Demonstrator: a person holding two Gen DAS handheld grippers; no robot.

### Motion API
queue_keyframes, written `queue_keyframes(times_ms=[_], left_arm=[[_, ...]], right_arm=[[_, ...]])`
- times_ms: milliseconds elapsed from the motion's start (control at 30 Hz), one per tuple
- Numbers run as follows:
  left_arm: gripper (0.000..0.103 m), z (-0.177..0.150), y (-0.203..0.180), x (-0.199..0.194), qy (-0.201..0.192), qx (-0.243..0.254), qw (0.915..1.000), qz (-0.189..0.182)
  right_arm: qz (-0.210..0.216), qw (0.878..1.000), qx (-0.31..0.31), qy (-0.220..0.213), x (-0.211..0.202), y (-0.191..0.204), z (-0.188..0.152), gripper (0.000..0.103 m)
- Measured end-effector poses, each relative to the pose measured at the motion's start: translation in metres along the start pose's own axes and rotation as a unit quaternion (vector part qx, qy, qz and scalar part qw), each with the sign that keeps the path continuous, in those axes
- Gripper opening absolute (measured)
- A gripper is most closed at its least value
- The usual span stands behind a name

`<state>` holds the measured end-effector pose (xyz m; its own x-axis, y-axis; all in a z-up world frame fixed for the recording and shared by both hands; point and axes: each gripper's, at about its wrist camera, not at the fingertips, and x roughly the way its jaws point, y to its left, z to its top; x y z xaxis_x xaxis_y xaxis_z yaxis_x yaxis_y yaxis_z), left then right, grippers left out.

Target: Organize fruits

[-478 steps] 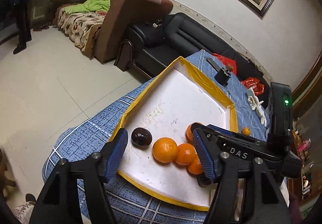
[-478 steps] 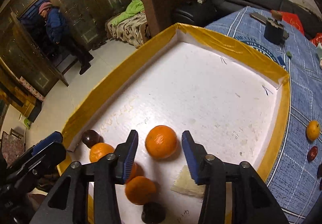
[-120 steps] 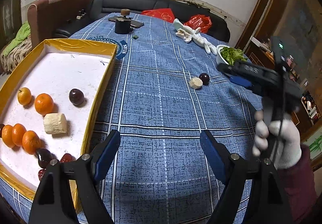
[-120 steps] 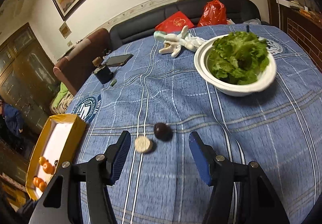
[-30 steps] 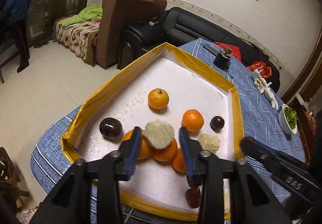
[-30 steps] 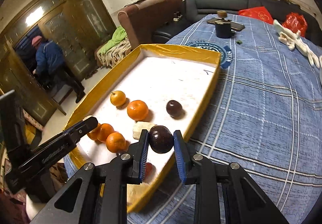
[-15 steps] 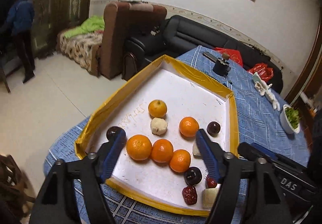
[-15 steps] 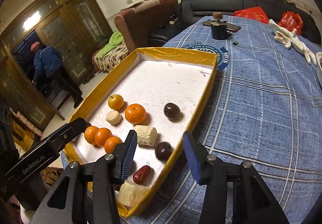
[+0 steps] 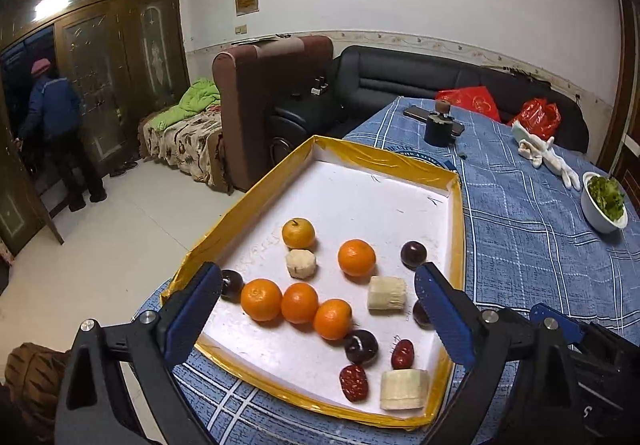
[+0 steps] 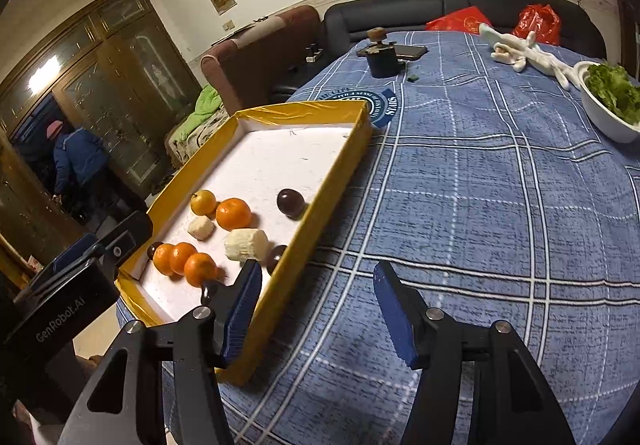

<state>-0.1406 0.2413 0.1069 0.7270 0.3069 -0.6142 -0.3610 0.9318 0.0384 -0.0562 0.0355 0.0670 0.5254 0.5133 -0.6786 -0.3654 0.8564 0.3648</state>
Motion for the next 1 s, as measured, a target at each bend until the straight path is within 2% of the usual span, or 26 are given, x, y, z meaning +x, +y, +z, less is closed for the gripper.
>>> queue_keyframes(times_ms=[167, 400, 1000], left_arm=[[0.097, 0.000, -0.009, -0.002, 0.008, 0.003, 0.9999, -0.013], [0.097, -0.004, -0.021, -0.002, 0.017, 0.012, 0.9995, -0.025], [0.097, -0.007, -0.024, -0.001, 0.025, 0.012, 0.9987, -0.044]], right_arm=[[-0.007, 1.000, -0.005, -0.009, -0.007, -0.002, -0.004, 0.065], [-0.039, 0.998, -0.037, -0.034, -0.018, 0.004, -0.009, 0.068], [-0.047, 0.998, -0.025, -0.023, -0.012, -0.001, -0.012, 0.071]])
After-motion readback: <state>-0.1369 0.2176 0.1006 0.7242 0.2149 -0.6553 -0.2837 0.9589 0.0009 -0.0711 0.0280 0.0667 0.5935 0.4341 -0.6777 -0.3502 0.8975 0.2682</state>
